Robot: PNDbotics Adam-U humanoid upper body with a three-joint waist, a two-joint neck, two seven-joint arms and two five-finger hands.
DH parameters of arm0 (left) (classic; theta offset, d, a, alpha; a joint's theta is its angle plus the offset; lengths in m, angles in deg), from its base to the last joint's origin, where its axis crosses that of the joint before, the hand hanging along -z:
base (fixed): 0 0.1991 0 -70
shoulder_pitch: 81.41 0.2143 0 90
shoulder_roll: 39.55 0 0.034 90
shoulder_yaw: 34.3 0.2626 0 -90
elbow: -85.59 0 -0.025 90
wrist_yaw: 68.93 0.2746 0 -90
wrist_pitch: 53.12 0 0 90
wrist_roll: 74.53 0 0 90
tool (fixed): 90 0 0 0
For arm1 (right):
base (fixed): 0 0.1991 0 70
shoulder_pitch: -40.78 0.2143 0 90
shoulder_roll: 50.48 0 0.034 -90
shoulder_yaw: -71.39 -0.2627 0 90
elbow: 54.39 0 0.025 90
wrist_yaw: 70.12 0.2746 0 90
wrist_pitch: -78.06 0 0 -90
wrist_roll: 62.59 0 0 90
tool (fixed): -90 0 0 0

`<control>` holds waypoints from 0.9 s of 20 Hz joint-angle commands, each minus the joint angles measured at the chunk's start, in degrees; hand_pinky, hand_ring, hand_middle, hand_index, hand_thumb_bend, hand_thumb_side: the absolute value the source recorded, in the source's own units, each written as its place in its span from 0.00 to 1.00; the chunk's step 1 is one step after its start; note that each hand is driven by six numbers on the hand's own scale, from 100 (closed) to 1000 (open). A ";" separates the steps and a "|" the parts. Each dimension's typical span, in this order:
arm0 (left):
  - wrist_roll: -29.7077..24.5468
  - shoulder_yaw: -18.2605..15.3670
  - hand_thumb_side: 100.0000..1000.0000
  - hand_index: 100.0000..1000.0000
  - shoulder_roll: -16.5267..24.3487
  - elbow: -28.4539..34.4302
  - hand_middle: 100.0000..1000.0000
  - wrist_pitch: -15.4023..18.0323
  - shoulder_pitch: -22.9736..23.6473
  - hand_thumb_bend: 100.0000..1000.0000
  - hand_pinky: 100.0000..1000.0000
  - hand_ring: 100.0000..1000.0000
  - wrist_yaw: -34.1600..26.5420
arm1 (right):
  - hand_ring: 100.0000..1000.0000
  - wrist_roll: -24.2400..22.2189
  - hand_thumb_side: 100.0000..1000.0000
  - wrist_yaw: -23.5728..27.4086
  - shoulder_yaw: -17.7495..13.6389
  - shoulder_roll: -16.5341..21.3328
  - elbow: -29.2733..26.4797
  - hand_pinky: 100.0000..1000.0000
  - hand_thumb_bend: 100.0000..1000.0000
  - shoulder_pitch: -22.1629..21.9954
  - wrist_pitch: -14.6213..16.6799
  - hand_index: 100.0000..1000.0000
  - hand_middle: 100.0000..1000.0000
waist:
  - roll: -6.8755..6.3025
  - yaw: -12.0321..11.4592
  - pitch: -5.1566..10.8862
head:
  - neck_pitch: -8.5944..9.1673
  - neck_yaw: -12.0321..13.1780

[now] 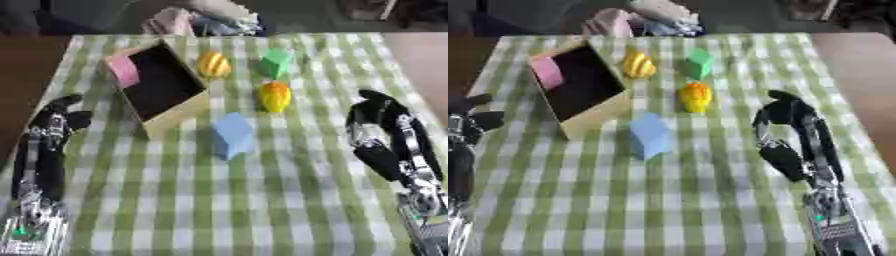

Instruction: Pick up objects on the table and place them in the box.

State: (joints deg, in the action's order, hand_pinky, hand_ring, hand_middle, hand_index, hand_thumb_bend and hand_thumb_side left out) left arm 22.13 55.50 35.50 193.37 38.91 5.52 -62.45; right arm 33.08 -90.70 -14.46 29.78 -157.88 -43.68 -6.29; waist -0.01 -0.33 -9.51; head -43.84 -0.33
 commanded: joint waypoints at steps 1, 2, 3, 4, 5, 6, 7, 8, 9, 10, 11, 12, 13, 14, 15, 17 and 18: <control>0.09 0.03 0.85 0.74 0.94 1.13 0.73 0.08 -0.47 0.00 0.70 0.65 -0.21 | 0.62 -0.20 0.36 0.02 -0.01 0.23 -0.72 0.65 0.00 0.50 0.15 0.81 0.59 | 0.53 0.02 1.31 | -0.27 0.11; 0.07 0.04 0.85 0.74 0.94 1.12 0.73 0.08 -0.47 0.00 0.70 0.65 -0.21 | 0.62 -0.23 0.36 0.01 0.00 0.23 -0.72 0.65 0.00 0.49 0.16 0.81 0.59 | 0.51 0.03 1.33 | -0.27 0.10; 0.07 0.05 0.85 0.74 0.95 1.12 0.73 0.08 -0.47 0.00 0.70 0.65 -0.21 | 0.62 -0.27 0.36 -0.01 0.03 0.23 -0.70 0.65 0.00 0.47 0.16 0.81 0.59 | 0.49 0.06 1.35 | -0.27 0.11; 0.07 0.05 0.85 0.74 0.97 1.13 0.73 0.09 -0.47 0.00 0.70 0.65 -0.22 | 0.62 -0.31 0.36 -0.01 0.03 0.22 -0.68 0.65 0.00 0.47 0.16 0.81 0.59 | 0.48 0.08 1.37 | -0.27 0.08; 0.06 0.06 0.85 0.74 0.97 1.13 0.73 0.09 -0.47 0.00 0.70 0.65 -0.23 | 0.62 -0.33 0.36 -0.01 0.03 0.23 -0.69 0.65 0.00 0.49 0.16 0.81 0.59 | 0.48 0.10 1.38 | -0.27 0.04; 0.04 0.07 0.85 0.74 0.98 1.11 0.73 0.07 -0.44 0.00 0.70 0.65 -0.22 | 0.62 -0.36 0.36 -0.02 0.03 0.23 -0.70 0.65 0.00 0.51 0.17 0.81 0.59 | 0.49 0.09 1.39 | -0.27 0.00; 0.02 0.08 0.85 0.74 0.99 1.10 0.73 0.07 -0.45 0.00 0.70 0.65 -0.22 | 0.62 -0.39 0.36 -0.03 0.03 0.23 -0.70 0.65 0.00 0.50 0.16 0.81 0.59 | 0.49 0.07 1.41 | -0.27 0.00; 0.03 0.07 0.85 0.74 0.98 1.12 0.73 0.09 -0.47 0.00 0.70 0.65 -0.23 | 0.62 -0.44 0.36 -0.05 0.05 0.27 -0.69 0.65 0.00 0.50 0.16 0.81 0.59 | 0.49 0.04 1.41 | -0.27 0.04; 0.05 0.05 0.85 0.74 0.98 1.13 0.73 0.09 -0.47 0.00 0.70 0.65 -0.24 | 0.62 -0.53 0.36 -0.10 0.11 0.37 -0.71 0.66 0.00 0.59 0.18 0.82 0.59 | 0.48 0.01 1.40 | -0.27 0.08; 0.05 0.06 0.85 0.74 0.96 1.11 0.73 0.07 -0.46 0.00 0.70 0.65 -0.27 | 0.62 -0.69 0.36 -0.20 0.19 0.55 -0.74 0.66 0.00 0.75 0.22 0.82 0.59 | 0.47 -0.01 1.39 | -0.27 0.09; 0.03 0.08 0.85 0.74 0.97 1.08 0.73 0.06 -0.44 0.00 0.70 0.65 -0.27 | 0.63 -0.94 0.36 -0.32 0.32 0.81 -0.77 0.66 0.00 0.97 0.24 0.82 0.59 | 0.48 -0.03 1.41 | -0.27 0.06; -0.01 0.11 0.85 0.74 0.98 1.08 0.73 0.06 -0.44 0.00 0.70 0.65 -0.27 | 0.63 -1.33 0.36 -0.46 0.53 1.20 -0.82 0.66 0.00 1.28 0.27 0.82 0.60 | 0.49 -0.03 1.43 | -0.27 0.01; -0.03 0.13 0.85 0.74 1.02 1.09 0.73 0.08 -0.44 0.00 0.70 0.65 -0.26 | 0.64 -1.94 0.36 -0.68 0.85 1.84 -0.91 0.67 0.00 1.75 0.34 0.83 0.61 | 0.51 -0.05 1.47 | -0.27 -0.05; -0.06 0.16 0.85 0.74 1.05 1.09 0.73 0.09 -0.44 0.00 0.70 0.65 -0.26 | 0.65 -2.76 0.36 -0.96 1.23 2.60 -1.04 0.67 0.00 2.31 0.42 0.84 0.61 | 0.54 -0.09 1.51 | -0.27 -0.08; -0.08 0.18 0.85 0.74 1.07 1.08 0.73 0.09 -0.41 0.00 0.70 0.65 -0.26 | 0.66 -3.75 0.36 -1.25 1.65 3.46 -1.19 0.68 0.00 2.90 0.54 0.86 0.63 | 0.58 -0.16 1.57 | -0.27 -0.15; -0.11 0.19 0.85 0.74 1.10 1.06 0.73 0.09 -0.35 0.00 0.70 0.65 -0.28 | 0.67 -6.00 0.35 -1.77 2.60 5.41 -1.49 0.69 0.00 4.09 0.77 0.88 0.64 | 0.62 -0.34 1.67 | -0.27 -0.18; -0.12 0.19 0.85 0.74 1.12 1.08 0.73 0.10 -0.34 0.00 0.70 0.65 -0.28 | 0.68 -7.29 0.33 -1.97 3.25 6.60 -1.65 0.69 0.00 4.74 0.99 0.88 0.64 | 0.64 -0.41 1.70 | -0.27 -0.19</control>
State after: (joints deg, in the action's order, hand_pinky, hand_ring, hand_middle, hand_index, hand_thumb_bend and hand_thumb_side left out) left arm 22.12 55.51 35.53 193.37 38.91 5.53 -62.48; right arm 27.08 -92.15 -11.69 34.17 -158.08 -39.70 -5.55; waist -0.01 -0.76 -9.32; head -43.84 -0.43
